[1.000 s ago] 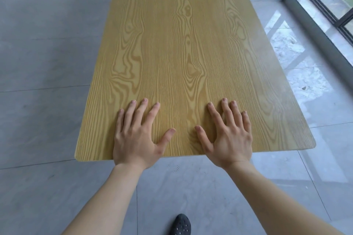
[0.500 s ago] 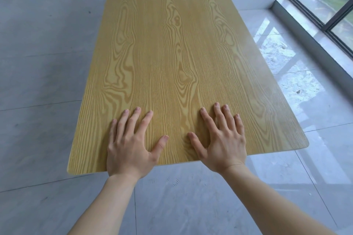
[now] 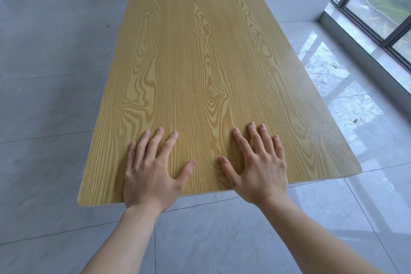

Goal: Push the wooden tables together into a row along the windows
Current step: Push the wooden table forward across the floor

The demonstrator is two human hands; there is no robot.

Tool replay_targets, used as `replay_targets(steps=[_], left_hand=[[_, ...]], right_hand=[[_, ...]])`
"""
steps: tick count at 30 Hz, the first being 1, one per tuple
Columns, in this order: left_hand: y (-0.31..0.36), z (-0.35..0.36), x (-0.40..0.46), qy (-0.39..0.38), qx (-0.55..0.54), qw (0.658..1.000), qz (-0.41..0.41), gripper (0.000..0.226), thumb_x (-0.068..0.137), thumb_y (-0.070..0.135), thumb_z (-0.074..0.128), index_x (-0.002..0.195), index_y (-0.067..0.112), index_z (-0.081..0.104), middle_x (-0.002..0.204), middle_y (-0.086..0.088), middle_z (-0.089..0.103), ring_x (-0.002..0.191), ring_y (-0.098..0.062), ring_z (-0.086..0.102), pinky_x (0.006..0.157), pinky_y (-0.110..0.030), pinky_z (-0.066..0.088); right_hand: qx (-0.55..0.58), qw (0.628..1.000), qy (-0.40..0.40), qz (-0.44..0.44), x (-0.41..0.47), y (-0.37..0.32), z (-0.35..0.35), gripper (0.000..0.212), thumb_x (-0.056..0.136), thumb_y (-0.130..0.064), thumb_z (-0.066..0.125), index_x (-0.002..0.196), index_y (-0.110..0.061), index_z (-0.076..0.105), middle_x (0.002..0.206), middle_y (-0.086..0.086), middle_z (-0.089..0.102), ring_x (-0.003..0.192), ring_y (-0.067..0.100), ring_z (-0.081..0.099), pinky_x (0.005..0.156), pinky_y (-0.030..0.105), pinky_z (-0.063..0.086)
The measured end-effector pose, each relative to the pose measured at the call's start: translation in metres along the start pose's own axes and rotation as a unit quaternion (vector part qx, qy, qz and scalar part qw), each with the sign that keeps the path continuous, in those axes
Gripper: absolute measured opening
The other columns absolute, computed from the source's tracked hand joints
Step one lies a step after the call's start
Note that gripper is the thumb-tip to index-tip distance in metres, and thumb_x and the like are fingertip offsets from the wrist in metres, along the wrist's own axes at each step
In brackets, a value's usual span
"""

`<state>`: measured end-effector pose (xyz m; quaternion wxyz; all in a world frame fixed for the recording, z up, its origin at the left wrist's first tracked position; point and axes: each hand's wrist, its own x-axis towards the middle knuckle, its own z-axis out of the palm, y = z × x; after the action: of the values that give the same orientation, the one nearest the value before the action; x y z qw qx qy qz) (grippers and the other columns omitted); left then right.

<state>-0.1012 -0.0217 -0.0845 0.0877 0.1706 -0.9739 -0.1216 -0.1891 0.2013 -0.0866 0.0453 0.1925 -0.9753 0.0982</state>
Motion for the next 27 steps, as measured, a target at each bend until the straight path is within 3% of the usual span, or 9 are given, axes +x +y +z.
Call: replay_targets(steps=[27], left_hand=[[0.005, 0.021, 0.153, -0.001, 0.008, 1.0, -0.013, 0.082, 0.089, 0.082, 0.033, 0.156, 0.036, 0.04, 0.166, 0.002, 0.035, 0.157, -0.023, 0.019, 0.128, -0.051, 0.012]], right_hand=[[0.007, 1.0, -0.008, -0.014, 0.157, 0.015, 0.017, 0.082, 0.094, -0.08, 0.028, 0.16, -0.031, 0.036, 0.17, 0.009, 0.026, 0.16, 0.032, 0.012, 0.127, 0.057, 0.011]])
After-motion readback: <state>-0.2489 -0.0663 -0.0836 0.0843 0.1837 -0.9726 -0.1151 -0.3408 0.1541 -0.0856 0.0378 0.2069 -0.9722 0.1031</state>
